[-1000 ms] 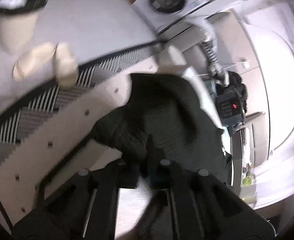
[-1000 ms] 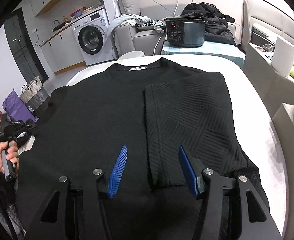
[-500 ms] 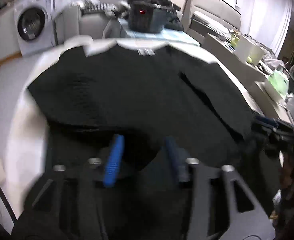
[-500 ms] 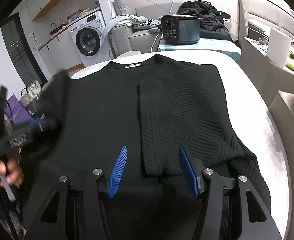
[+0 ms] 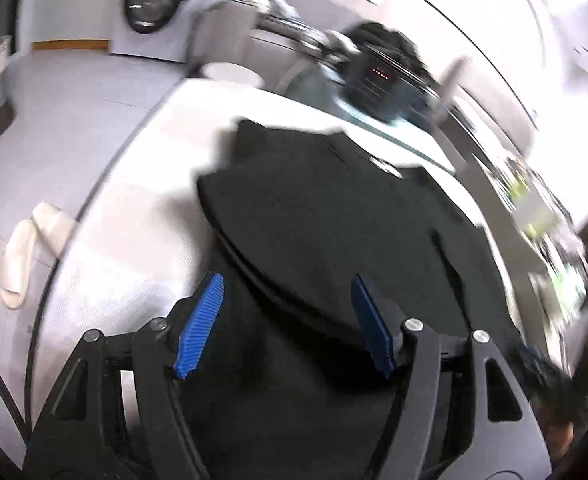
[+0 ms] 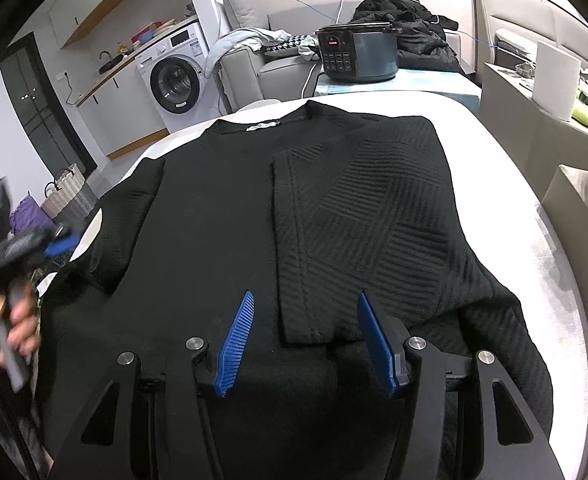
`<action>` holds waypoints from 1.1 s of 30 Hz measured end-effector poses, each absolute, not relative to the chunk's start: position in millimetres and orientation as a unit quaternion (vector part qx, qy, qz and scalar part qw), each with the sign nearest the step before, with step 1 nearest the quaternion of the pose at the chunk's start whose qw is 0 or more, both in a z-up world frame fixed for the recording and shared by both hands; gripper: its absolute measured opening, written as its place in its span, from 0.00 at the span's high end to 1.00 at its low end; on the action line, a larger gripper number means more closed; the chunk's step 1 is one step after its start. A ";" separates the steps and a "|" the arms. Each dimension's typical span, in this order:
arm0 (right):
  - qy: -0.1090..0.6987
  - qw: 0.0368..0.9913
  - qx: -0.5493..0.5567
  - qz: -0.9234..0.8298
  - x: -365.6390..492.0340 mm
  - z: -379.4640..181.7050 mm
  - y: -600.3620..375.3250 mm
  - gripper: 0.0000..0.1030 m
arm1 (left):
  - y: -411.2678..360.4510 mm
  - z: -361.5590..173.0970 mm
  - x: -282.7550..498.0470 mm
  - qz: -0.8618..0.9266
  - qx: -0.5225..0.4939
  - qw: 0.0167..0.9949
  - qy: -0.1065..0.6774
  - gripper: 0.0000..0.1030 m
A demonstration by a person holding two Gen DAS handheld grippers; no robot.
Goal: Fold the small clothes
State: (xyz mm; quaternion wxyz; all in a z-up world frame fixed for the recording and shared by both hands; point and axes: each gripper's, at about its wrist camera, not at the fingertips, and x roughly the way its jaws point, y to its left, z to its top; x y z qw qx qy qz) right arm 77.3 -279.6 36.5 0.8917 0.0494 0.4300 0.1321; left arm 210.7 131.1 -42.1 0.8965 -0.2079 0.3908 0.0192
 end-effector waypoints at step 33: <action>0.420 0.897 0.057 0.126 81.1 36.2 -294.6 0.46 | 61.9 -38.0 162.2 -0.010 -0.095 0.899 0.428 0.45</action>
